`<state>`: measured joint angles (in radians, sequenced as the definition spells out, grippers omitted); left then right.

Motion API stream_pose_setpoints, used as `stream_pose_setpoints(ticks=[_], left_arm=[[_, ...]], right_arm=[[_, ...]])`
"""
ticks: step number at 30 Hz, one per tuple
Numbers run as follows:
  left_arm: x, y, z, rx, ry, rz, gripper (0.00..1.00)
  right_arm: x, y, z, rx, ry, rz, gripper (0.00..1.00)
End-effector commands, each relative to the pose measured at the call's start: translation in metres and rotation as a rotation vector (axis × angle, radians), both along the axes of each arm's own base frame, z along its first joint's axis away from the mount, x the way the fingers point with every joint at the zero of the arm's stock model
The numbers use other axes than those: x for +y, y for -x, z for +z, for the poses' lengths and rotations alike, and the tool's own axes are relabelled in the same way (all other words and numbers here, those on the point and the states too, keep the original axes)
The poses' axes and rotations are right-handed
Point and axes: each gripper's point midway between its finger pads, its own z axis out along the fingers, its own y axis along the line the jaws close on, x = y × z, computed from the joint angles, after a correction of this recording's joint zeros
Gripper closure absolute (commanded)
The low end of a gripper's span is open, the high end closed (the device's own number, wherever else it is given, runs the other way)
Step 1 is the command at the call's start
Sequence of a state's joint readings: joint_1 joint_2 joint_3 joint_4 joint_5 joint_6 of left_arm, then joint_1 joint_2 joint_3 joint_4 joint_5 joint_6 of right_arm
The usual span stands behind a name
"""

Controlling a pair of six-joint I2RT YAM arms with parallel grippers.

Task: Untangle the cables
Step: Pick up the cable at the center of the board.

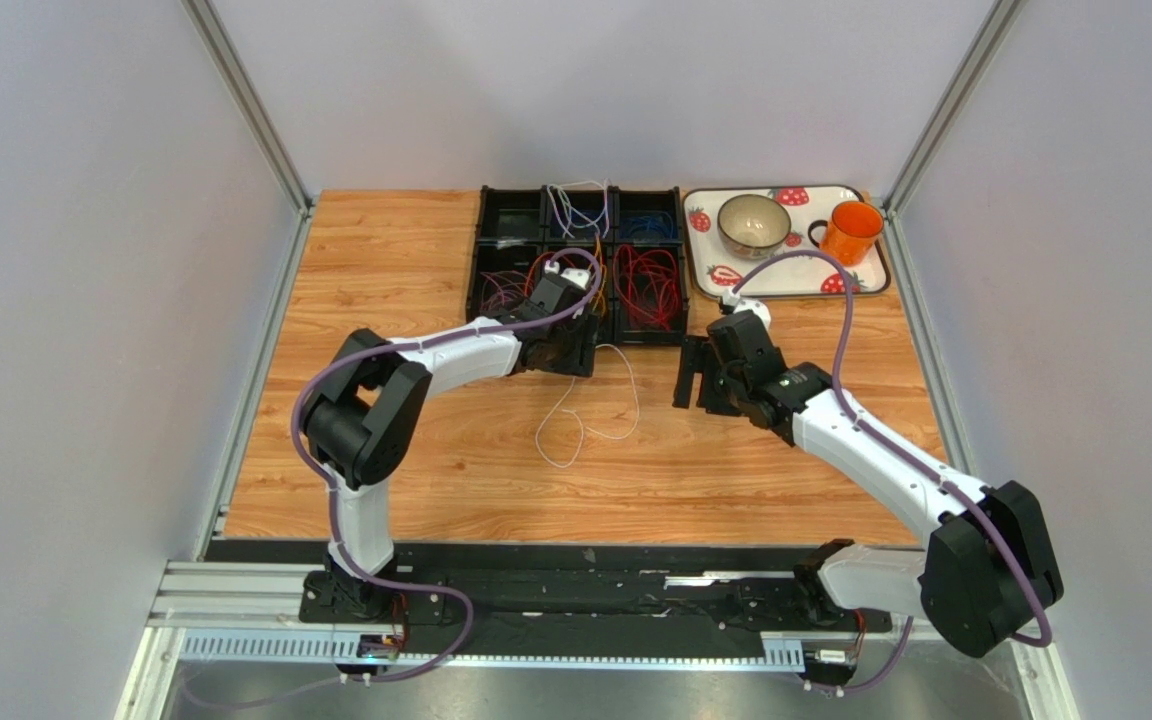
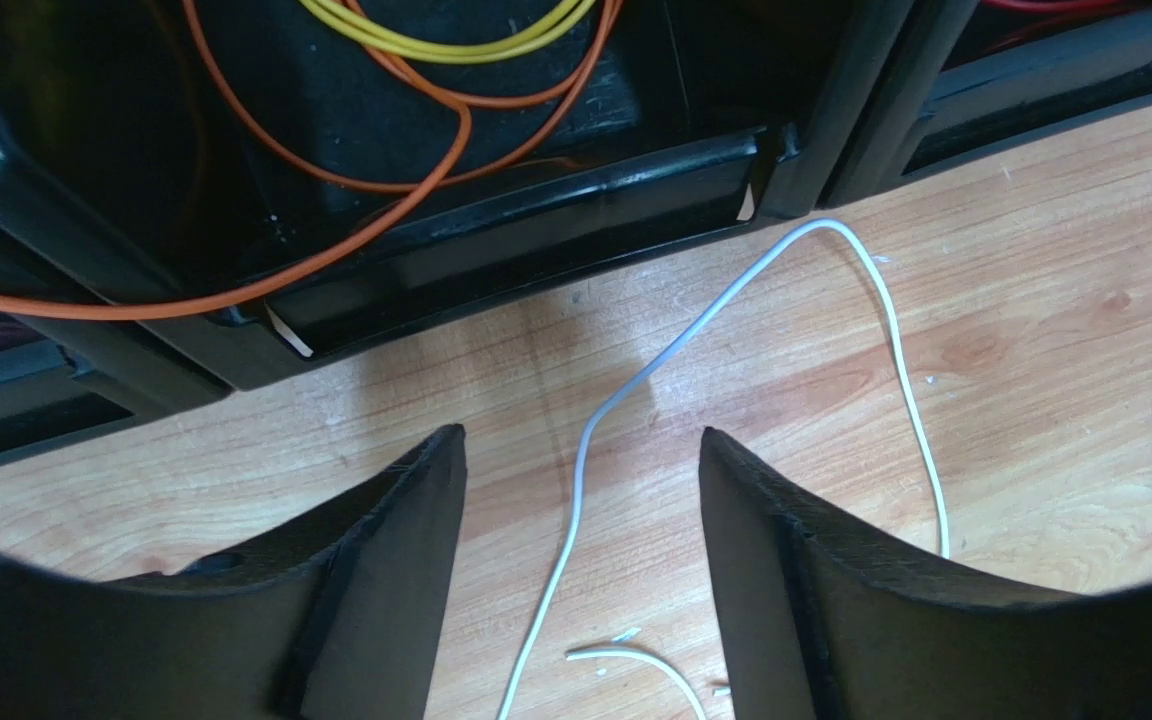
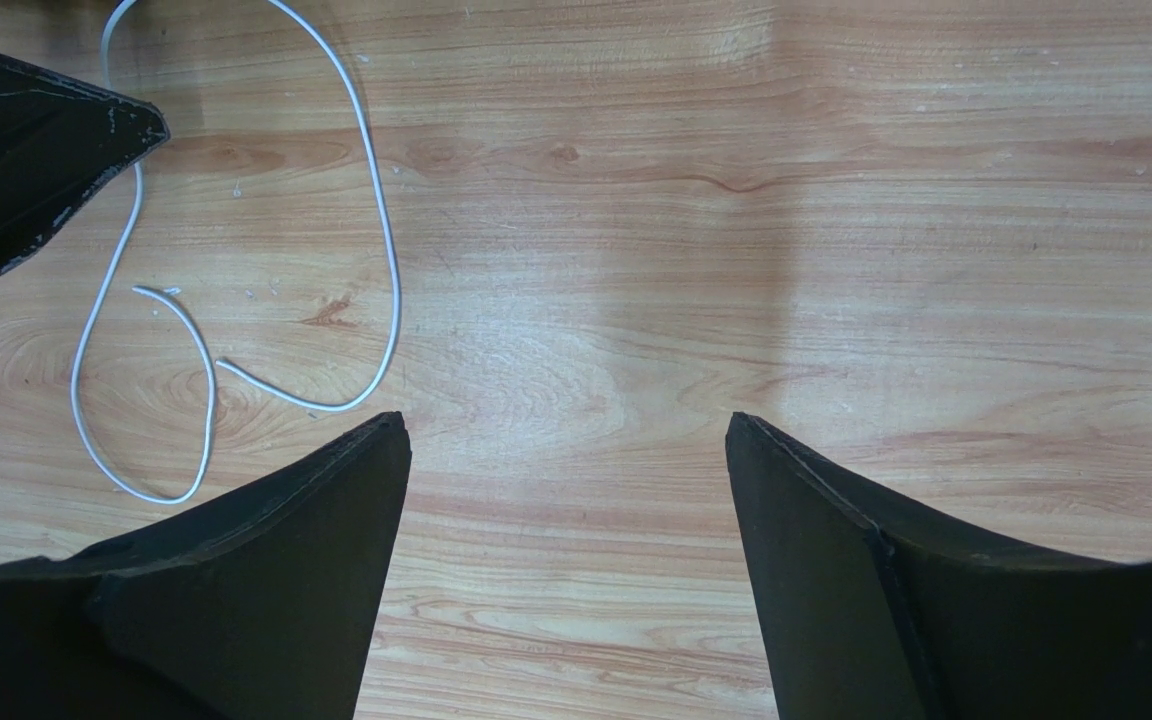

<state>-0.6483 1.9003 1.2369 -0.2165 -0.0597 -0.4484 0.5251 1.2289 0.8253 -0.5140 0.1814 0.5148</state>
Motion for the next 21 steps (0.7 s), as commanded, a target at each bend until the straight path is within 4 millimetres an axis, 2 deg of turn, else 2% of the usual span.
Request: stream_pose_setpoints(ticks=[1, 10, 21], left_arm=[[-0.014, -0.01, 0.008, -0.034, 0.041, -0.014, 0.37], [-0.017, -0.004, 0.0, -0.012, 0.05, -0.02, 0.61], [-0.018, 0.001, -0.011, 0.013, 0.059, -0.011, 0.7]], right_arm=[[0.002, -0.011, 0.011, -0.054, -0.02, -0.004, 0.18], [0.004, -0.013, 0.007, -0.041, -0.012, 0.003, 0.19], [0.003, -0.014, 0.006, -0.037, -0.002, 0.004, 0.2]])
